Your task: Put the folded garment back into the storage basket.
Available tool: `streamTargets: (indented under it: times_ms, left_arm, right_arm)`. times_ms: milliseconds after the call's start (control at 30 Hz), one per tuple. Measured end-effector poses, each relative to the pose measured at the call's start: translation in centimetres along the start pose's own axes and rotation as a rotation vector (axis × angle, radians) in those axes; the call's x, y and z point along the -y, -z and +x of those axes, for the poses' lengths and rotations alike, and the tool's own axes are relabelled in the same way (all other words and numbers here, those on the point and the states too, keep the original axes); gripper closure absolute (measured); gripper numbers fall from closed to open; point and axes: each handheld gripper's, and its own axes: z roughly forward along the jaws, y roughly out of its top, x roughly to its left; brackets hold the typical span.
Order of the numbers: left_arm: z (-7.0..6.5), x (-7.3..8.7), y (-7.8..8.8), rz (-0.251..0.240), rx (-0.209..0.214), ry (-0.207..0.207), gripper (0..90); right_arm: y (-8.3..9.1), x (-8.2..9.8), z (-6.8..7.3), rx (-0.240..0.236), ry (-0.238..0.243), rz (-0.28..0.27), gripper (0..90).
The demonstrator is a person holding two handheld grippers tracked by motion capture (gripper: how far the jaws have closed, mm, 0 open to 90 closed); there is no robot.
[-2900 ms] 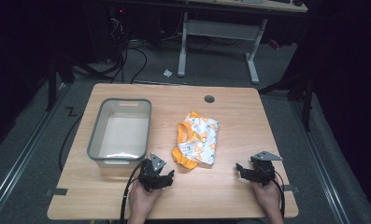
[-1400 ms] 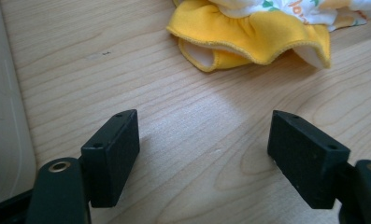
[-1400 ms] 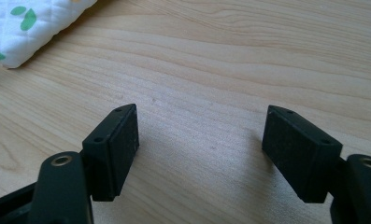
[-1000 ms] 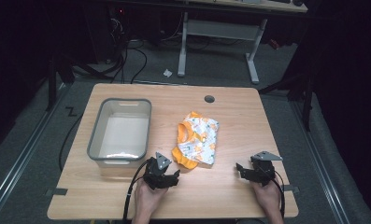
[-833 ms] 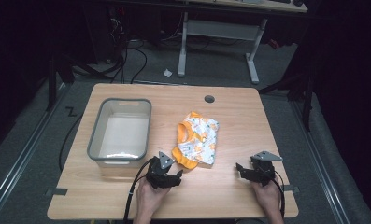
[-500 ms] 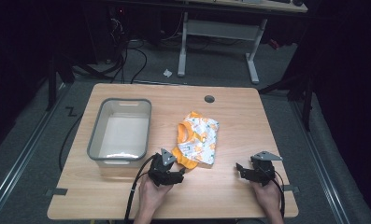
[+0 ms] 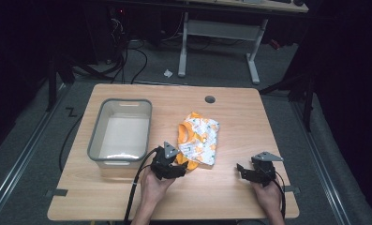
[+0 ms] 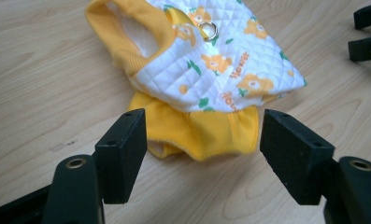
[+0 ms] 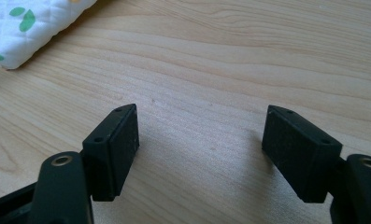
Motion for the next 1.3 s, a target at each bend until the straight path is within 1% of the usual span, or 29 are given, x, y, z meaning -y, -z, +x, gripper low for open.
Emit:
streamTargets:
  times_ms: [33,67,100,133,200,267,367,400,533,700,767,833,900,1000,1067,1133,1200,1233,1267,1300]
  left_arm:
    - [0.0,0.0,0.0,0.0,0.0,0.0,31.6]
    - [0.0,-0.4,-0.1,-0.003,-0.004,-0.008,31.6]
    - [0.0,-1.0,-0.3,-0.005,0.006,-0.001,30.7]
    - [0.0,-1.0,-0.3,-0.005,0.006,-0.001,30.7]
    - [0.0,-1.5,-0.6,-0.004,0.004,-0.008,30.7]
    - [-0.2,-2.1,-0.8,-0.011,-0.001,-0.025,29.9]
    - [-0.2,-2.5,-1.1,-0.006,-0.007,-0.029,29.9]
    - [-0.2,-2.7,-1.2,-0.004,-0.002,-0.026,29.9]
    - [-0.1,-3.2,-1.4,-0.009,-0.009,-0.03,29.9]
    - [0.1,-4.1,-2.8,0.015,-0.032,-0.034,29.3]
    - [0.1,-4.4,-3.3,0.03,-0.029,-0.037,29.0]
    - [0.2,-4.5,-3.7,0.034,-0.03,-0.046,28.5]
    - [0.4,-4.9,-4.1,0.044,-0.015,-0.041,27.7]
    - [0.5,-5.1,-4.2,0.029,-0.01,-0.03,27.6]
    - [0.7,-5.3,-4.5,0.039,-0.02,-0.034,27.6]
    - [0.9,-5.6,-4.8,0.036,-0.026,-0.03,27.6]
    - [1.2,-6.0,-5.1,0.032,-0.027,-0.018,27.7]
    - [1.5,-6.1,-5.4,0.02,-0.024,-0.003,27.8]
    - [1.8,-6.3,-5.7,0.01,-0.033,0.006,28.2]
    - [1.9,-6.4,-6.0,0.015,-0.031,0.016,28.3]
  right_arm:
    - [0.0,0.0,0.0,0.0,0.0,0.0,27.5]
    - [0.0,0.0,0.0,0.0,0.0,0.0,27.6]
    - [0.0,0.0,0.0,0.0,-0.001,0.0,27.6]
    - [0.0,0.0,0.0,0.0,-0.001,0.0,27.6]
    - [0.0,0.0,0.0,0.0,-0.001,0.0,27.6]
    - [0.0,0.0,0.0,0.0,-0.001,0.0,27.6]
    - [0.0,0.0,0.0,0.001,-0.002,0.001,27.6]
    - [0.0,0.0,0.0,0.0,-0.001,0.0,27.6]
    - [0.0,0.0,0.0,0.0,-0.001,0.001,27.6]
    - [0.0,0.0,0.0,0.001,-0.001,0.001,27.6]
    - [0.0,0.0,0.0,0.001,-0.001,0.001,27.5]
    - [0.0,0.0,0.0,0.001,-0.001,0.001,27.6]
    - [0.0,0.0,0.0,0.0,-0.001,0.001,27.6]
    - [0.0,0.0,0.0,0.0,-0.001,0.001,27.6]
    - [0.0,0.0,0.0,0.001,-0.001,0.001,27.6]
    - [0.0,0.0,0.0,0.001,-0.001,0.001,27.6]
    - [0.0,0.0,0.0,0.001,-0.001,0.001,27.5]
    - [0.0,0.0,0.0,0.001,-0.001,0.001,27.6]
    - [0.0,0.0,0.0,0.001,-0.002,0.001,27.6]
    - [0.0,0.0,0.0,0.001,-0.002,0.001,27.6]
